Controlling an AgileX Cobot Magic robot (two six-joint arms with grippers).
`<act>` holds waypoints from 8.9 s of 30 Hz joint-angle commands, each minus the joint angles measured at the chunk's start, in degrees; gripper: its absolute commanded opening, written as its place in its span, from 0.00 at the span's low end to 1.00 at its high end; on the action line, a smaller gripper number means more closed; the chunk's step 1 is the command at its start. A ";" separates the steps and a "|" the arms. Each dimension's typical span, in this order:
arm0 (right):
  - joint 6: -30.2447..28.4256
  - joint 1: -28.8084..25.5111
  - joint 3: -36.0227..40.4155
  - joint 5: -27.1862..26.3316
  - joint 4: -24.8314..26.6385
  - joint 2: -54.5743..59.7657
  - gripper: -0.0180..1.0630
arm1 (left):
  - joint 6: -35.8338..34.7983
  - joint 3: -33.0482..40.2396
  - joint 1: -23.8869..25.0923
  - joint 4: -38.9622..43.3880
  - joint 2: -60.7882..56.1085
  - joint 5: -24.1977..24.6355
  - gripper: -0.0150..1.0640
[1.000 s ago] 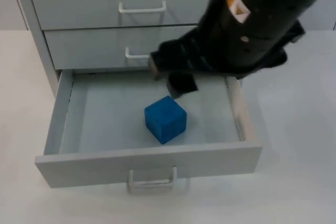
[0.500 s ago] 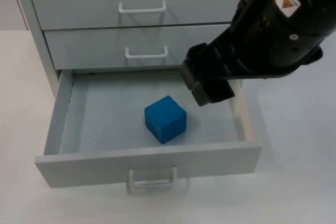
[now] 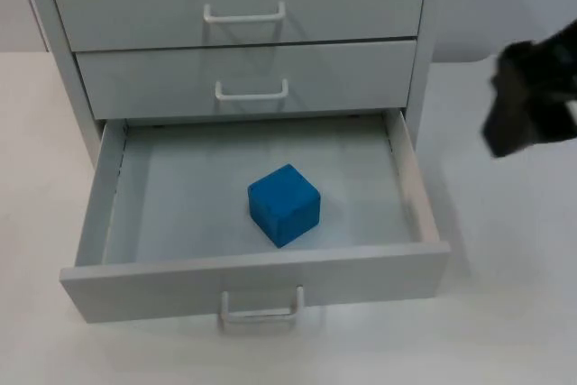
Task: Open the drawer with the left hand, place the block into the drawer with the right hand, then close the drawer with the left hand.
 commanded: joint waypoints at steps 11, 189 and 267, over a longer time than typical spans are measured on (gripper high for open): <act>-11.91 -16.05 4.27 5.57 5.93 -13.33 0.77 | 5.76 0.20 0.19 -5.41 -0.23 0.07 0.99; -26.07 -29.45 8.97 3.49 15.09 -13.95 0.77 | -52.09 -27.23 -50.53 73.45 68.02 -10.99 0.01; -38.94 -29.20 11.64 -5.37 24.19 -36.90 0.77 | 12.04 1.22 -2.16 -16.65 -11.44 -5.23 0.01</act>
